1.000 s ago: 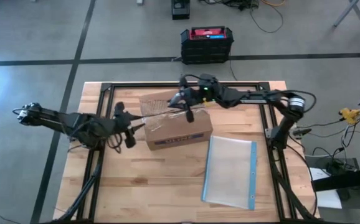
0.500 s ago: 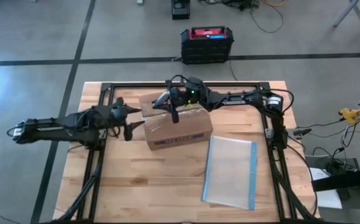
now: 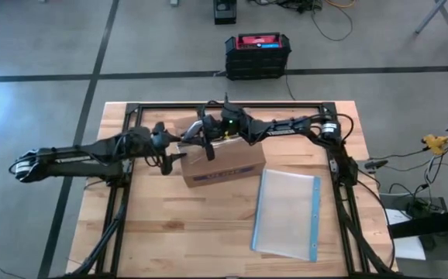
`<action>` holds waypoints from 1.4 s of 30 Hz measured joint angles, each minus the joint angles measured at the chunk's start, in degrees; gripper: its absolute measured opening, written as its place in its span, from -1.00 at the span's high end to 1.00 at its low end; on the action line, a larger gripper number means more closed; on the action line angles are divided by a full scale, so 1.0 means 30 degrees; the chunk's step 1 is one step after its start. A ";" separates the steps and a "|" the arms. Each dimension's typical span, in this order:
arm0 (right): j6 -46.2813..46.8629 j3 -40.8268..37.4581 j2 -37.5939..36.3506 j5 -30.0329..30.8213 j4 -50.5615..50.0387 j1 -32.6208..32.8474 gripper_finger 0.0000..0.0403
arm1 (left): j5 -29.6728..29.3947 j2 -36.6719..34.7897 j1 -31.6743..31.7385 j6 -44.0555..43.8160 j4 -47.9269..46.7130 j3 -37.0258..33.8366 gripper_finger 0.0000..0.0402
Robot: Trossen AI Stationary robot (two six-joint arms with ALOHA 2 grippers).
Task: Pack items into zip bag
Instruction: Open the cardboard box using a gray knife
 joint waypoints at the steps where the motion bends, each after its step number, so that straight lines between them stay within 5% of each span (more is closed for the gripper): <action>1: 0.0093 0.0154 0.0236 -0.0130 -0.0041 0.0013 0.72 | 0.0000 0.0261 0.0000 -0.0164 0.0101 -0.0005 -0.29; 42: -0.5068 -0.0395 -0.1253 -0.0263 -0.5472 -0.0280 0.72 | 0.0481 0.0715 -0.0080 -0.1633 0.0017 -0.0085 -0.29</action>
